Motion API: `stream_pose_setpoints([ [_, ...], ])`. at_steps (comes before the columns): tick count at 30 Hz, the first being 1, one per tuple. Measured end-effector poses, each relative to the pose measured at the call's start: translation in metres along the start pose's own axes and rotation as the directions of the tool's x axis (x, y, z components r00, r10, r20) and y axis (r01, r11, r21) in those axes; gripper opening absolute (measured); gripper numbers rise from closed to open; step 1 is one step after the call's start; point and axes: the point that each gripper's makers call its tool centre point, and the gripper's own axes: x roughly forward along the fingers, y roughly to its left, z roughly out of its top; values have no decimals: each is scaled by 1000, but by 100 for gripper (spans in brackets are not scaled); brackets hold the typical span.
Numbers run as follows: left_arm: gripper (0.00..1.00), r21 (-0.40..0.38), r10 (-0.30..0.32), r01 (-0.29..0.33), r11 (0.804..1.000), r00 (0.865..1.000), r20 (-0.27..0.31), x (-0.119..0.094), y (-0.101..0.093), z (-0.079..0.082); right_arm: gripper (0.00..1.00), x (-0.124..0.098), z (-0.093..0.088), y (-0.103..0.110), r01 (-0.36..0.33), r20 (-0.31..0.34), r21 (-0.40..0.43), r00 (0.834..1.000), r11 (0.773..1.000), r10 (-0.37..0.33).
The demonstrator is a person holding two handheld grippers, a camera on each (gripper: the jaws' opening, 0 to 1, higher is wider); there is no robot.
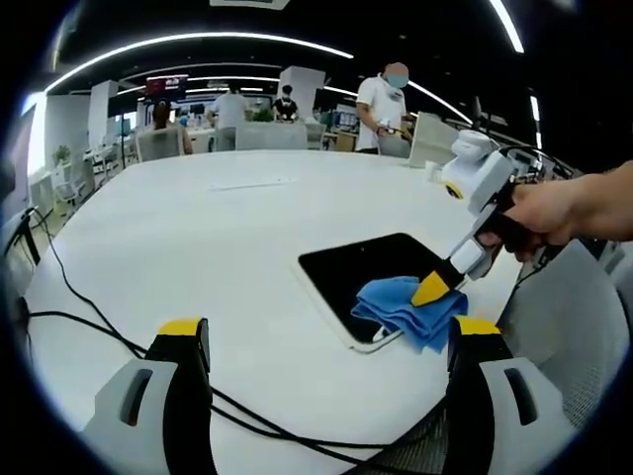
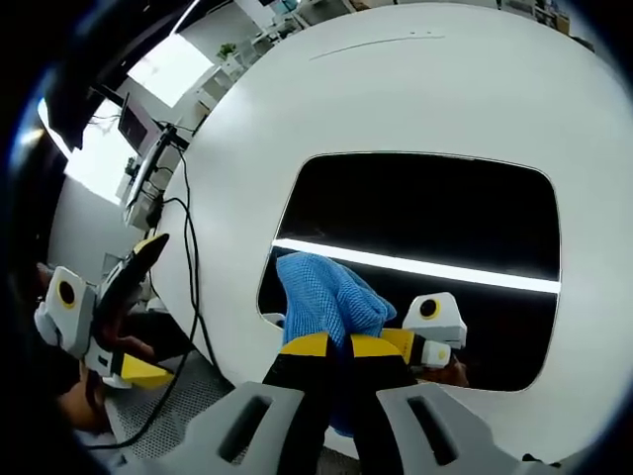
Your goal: Wipe the mirror surface with the cleaning cloth until all visible marks leave the cleaned area.
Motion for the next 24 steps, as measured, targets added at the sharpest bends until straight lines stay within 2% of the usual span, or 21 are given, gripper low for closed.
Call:
stream_pose_setpoints([
  [8,99,5,-3,3,1000,1000,-3,-1,-1,0,0,-5,-1,-10,5,4,22,1000,1000,-5],
  [24,99,19,-8,8,1000,1000,-3,-1,-2,0,0,-3,8,-11,27,15,18,1000,999,-27],
])
